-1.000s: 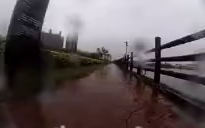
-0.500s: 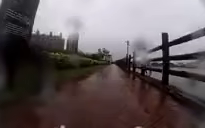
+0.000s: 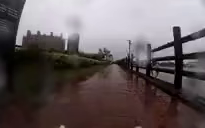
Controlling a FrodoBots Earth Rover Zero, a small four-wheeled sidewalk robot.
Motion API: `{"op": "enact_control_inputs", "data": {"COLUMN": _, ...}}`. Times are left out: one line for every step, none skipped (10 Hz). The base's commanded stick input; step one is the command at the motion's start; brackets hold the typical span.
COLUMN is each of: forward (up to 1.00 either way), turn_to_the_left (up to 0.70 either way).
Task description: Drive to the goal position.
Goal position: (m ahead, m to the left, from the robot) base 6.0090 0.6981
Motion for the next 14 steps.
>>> {"op": "enact_control_inputs", "data": {"forward": 1.0, "turn_to_the_left": -0.15}}
{"op": "enact_control_inputs", "data": {"forward": 1.0, "turn_to_the_left": -0.05}}
{"op": "enact_control_inputs", "data": {"forward": 1.0, "turn_to_the_left": 0.0}}
{"op": "enact_control_inputs", "data": {"forward": 1.0, "turn_to_the_left": 0.0}}
{"op": "enact_control_inputs", "data": {"forward": 1.0, "turn_to_the_left": -0.02}}
{"op": "enact_control_inputs", "data": {"forward": 1.0, "turn_to_the_left": -0.19}}
{"op": "enact_control_inputs", "data": {"forward": 1.0, "turn_to_the_left": -0.23}}
{"op": "enact_control_inputs", "data": {"forward": 1.0, "turn_to_the_left": 0.0}}
{"op": "enact_control_inputs", "data": {"forward": 1.0, "turn_to_the_left": 0.0}}
{"op": "enact_control_inputs", "data": {"forward": 1.0, "turn_to_the_left": 0.0}}
{"op": "enact_control_inputs", "data": {"forward": 1.0, "turn_to_the_left": 0.0}}
{"op": "enact_control_inputs", "data": {"forward": 1.0, "turn_to_the_left": 0.0}}
{"op": "enact_control_inputs", "data": {"forward": 1.0, "turn_to_the_left": 0.0}}
{"op": "enact_control_inputs", "data": {"forward": 1.0, "turn_to_the_left": 0.0}}
